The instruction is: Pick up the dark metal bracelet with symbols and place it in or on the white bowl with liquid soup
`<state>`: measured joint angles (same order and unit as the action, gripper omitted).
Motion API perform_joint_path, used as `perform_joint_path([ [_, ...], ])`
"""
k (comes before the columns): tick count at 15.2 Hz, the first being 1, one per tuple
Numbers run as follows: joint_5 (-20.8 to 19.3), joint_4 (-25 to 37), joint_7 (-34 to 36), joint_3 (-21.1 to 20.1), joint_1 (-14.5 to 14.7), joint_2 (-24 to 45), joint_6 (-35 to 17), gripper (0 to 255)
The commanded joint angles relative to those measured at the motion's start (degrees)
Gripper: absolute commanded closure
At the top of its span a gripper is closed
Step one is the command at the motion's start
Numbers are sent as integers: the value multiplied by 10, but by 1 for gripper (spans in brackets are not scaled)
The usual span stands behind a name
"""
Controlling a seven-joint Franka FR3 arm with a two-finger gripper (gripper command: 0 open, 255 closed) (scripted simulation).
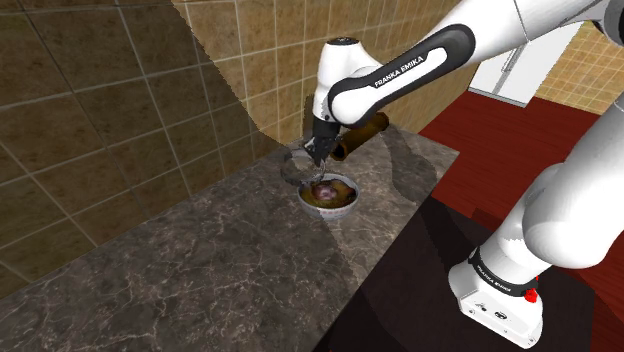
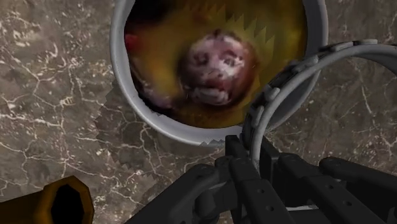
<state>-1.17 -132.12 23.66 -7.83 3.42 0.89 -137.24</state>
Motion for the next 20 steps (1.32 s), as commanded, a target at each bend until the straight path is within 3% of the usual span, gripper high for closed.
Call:
perform_joint_path([
  [1,8,-44,-17,5,-6,-36,-9,255],
  [6,24,-158,-65,28,-19,-137,-23,255],
  [20,13,-186,-57,26,-21,-47,-140,255],
])
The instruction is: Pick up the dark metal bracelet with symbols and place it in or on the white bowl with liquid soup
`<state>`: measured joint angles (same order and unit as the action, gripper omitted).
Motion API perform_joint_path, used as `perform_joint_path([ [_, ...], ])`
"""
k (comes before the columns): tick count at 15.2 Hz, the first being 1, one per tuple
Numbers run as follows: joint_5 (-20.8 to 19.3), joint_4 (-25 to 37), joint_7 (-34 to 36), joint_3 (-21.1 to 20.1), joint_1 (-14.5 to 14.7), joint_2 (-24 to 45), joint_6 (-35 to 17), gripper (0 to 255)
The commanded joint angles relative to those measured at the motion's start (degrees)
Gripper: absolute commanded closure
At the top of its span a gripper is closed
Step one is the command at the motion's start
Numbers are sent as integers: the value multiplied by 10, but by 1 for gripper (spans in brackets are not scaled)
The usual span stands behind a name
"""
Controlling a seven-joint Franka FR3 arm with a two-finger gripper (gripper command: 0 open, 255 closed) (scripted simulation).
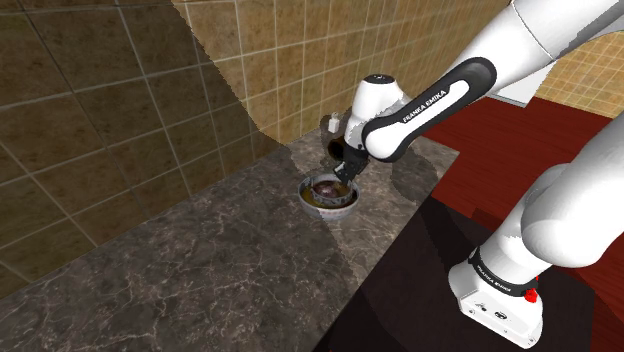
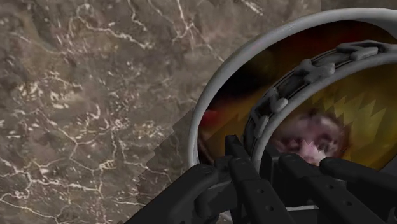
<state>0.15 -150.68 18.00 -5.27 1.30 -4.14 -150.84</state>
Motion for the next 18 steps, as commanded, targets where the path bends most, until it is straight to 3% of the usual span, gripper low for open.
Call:
perform_joint_path([
  [1,0,-1,0,0,0,3,-4,255],
  [6,0,-1,0,0,0,3,-4,255],
  [7,-1,-1,0,0,0,4,-4,0],
  [12,0,-1,0,0,0,3,-4,0],
  [16,10,11,-7,2,2,-71,82,0],
  [18,10,11,-7,2,2,-71,82,0],
])
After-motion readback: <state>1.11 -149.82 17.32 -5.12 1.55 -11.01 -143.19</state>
